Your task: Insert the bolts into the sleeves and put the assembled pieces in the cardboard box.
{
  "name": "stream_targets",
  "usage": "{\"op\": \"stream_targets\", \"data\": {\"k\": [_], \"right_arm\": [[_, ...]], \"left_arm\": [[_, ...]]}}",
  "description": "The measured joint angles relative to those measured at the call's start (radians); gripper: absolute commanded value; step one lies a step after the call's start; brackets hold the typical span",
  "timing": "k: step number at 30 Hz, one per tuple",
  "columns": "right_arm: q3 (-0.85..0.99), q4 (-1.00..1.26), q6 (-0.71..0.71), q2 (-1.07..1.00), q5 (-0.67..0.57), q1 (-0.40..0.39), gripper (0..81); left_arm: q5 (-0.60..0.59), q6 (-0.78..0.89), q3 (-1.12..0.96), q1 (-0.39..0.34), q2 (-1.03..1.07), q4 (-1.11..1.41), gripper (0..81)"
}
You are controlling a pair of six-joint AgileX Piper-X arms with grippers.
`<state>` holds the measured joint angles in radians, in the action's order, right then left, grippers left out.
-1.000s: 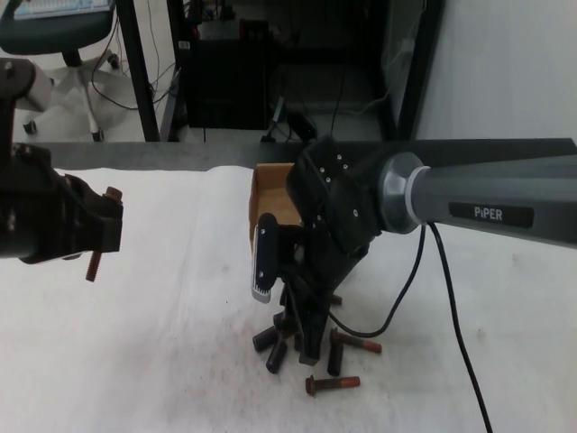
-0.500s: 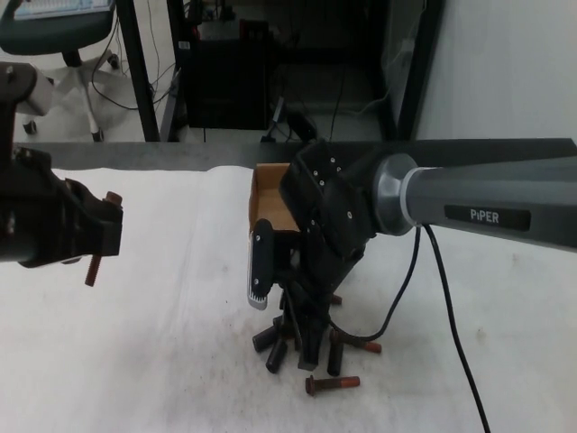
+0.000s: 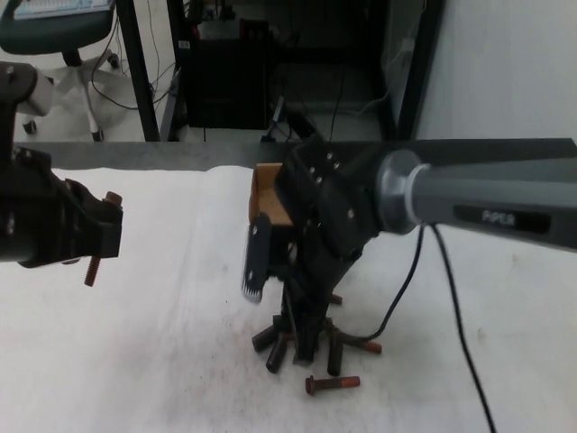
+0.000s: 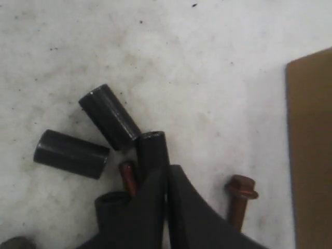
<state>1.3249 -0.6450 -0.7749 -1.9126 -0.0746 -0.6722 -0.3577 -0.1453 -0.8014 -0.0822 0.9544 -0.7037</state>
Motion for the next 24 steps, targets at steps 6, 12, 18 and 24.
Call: {"op": "stream_targets", "data": {"k": [6, 12, 18, 24], "right_arm": [[0.000, -0.005, 0.005, 0.044, 0.000, 0.011, 8.0], [0.000, -0.060, 0.005, 0.044, -0.005, -0.002, 37.7], [0.000, -0.061, -0.005, 0.044, -0.021, -0.003, 35.1], [0.002, -0.037, -0.026, 0.009, -0.045, -0.009, 35.1]], "left_arm": [[-0.004, -0.004, 0.000, 0.000, -0.005, 0.000, 0.3], [-0.060, -0.003, 0.000, 0.000, -0.005, -0.001, 0.3], [-0.064, -0.009, 0.000, 0.000, -0.005, -0.003, 0.3], [-0.064, -0.012, 0.000, 0.000, -0.005, -0.003, 0.3]]}}
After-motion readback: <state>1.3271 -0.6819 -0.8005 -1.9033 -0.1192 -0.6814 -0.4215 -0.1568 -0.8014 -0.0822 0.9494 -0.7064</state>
